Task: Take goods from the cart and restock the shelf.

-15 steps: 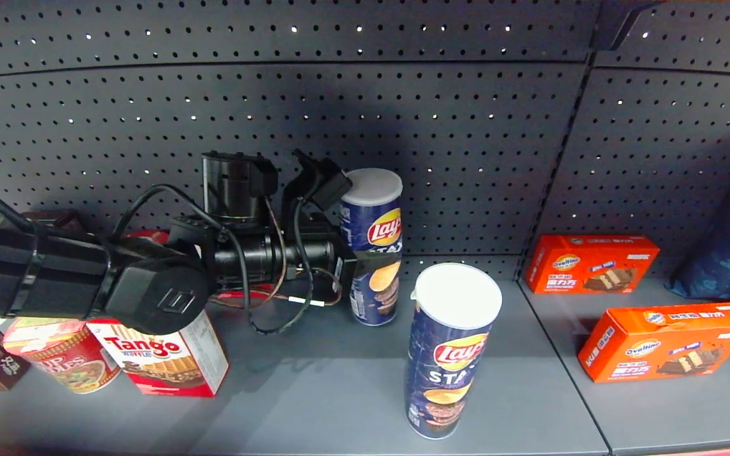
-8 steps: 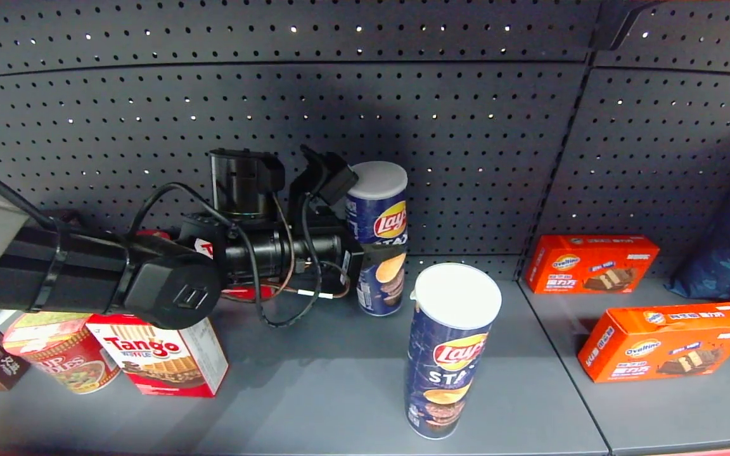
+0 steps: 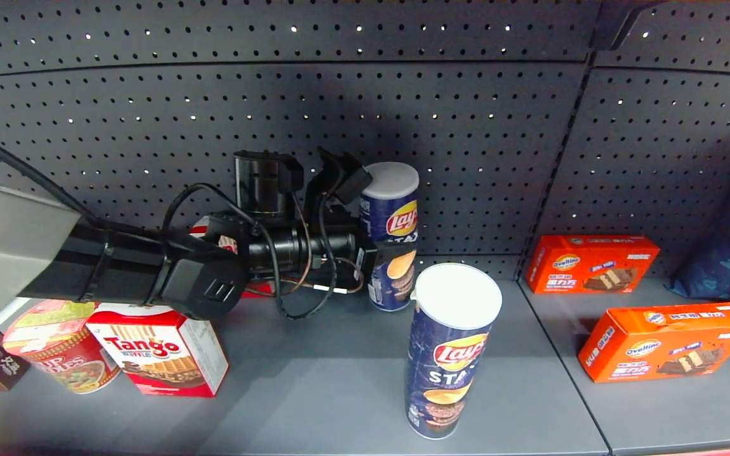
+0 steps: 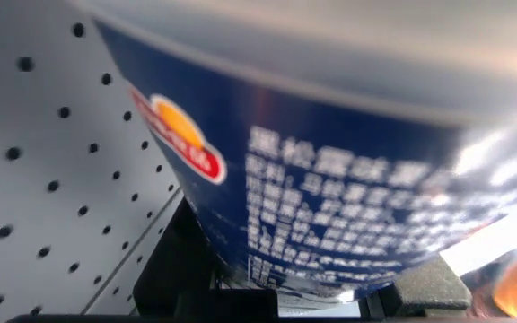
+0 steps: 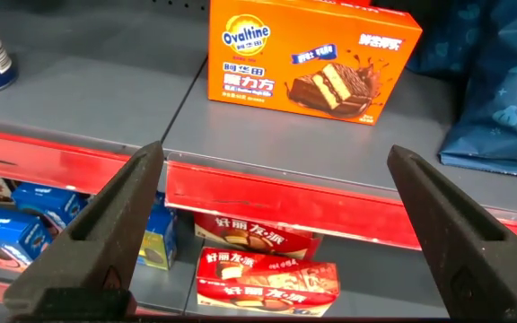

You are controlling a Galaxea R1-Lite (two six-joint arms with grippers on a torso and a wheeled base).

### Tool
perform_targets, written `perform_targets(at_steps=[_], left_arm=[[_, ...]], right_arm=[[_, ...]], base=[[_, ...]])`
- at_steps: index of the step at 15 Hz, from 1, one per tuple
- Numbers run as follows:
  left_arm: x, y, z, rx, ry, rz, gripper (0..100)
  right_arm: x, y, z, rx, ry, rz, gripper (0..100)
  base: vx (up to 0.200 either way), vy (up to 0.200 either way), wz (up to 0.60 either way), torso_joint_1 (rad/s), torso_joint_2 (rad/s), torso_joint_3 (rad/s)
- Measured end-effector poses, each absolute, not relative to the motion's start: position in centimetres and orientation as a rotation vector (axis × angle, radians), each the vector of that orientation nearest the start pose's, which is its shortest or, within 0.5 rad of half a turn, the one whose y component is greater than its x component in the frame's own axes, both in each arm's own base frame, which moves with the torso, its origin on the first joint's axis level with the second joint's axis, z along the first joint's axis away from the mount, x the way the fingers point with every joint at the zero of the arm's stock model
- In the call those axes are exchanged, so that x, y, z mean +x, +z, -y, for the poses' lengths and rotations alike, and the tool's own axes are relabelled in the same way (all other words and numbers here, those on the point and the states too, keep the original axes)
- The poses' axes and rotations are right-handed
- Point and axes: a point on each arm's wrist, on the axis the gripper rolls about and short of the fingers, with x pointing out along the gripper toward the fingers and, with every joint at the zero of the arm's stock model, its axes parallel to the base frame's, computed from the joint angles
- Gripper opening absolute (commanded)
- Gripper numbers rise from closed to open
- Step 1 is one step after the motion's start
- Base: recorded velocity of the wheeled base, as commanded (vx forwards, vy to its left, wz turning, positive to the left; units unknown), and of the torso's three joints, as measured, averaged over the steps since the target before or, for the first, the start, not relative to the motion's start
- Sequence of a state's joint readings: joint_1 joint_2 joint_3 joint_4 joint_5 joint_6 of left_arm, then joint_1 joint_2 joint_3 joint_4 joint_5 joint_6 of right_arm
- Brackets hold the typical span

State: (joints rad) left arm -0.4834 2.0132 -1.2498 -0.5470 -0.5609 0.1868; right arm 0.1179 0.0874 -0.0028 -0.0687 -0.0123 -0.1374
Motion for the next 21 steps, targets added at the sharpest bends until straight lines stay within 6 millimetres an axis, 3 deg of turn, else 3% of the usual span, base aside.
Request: perform_targets(at_steps=[10,21], left_arm=[[36.3,16.4,21.0,0.16,-1.072,-0.137,0],[36.6,16.4,21.4,0.16,-1.079,-0.152,0]], right_arm=[[-1.6,8.5,0.2,-0.138,0.106,-0.01,100],[-1.6,8.5,0.2,-0.137,0.106,-0.011,100]], base=[[0.0,0.0,0.0,0.0,0.0,0.0],[0.0,0.0,0.0,0.0,0.0,0.0]])
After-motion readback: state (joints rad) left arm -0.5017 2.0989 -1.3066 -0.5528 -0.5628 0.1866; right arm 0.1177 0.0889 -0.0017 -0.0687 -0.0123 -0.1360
